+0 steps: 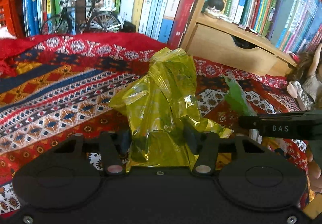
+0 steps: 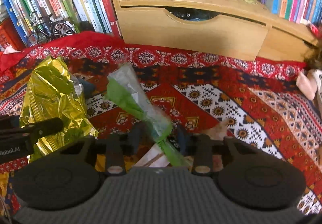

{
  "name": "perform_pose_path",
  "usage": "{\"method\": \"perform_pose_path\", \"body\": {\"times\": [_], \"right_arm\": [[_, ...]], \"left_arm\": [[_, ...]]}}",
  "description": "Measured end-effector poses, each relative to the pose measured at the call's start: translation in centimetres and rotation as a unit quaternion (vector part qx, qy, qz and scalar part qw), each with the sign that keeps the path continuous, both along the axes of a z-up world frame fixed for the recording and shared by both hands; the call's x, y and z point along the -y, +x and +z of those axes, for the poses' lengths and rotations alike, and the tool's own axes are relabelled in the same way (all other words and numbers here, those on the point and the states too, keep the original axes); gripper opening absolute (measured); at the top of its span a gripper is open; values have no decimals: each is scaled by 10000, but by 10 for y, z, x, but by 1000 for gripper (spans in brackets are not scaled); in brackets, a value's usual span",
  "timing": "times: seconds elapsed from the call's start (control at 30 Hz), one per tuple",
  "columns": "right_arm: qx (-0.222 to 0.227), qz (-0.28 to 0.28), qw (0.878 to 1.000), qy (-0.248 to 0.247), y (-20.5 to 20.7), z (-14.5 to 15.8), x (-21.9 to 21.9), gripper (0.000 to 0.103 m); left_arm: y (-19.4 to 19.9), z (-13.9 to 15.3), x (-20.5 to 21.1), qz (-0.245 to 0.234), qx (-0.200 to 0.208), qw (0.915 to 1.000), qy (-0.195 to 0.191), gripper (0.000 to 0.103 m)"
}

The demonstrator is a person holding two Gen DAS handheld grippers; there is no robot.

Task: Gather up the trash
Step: 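Lift both held bags up off the table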

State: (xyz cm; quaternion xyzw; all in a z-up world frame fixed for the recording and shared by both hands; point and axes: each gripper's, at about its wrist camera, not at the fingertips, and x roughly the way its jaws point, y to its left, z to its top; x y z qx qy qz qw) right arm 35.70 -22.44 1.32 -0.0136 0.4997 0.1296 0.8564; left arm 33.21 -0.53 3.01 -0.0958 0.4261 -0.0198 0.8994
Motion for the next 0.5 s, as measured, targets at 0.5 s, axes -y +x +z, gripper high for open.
{"method": "perform_pose_path", "body": {"times": [0.5], "right_arm": [[477,-180,9986,136,-39,62,8,34]], "left_arm": [[-44,55,25,-307,505,9969,514,45]]}}
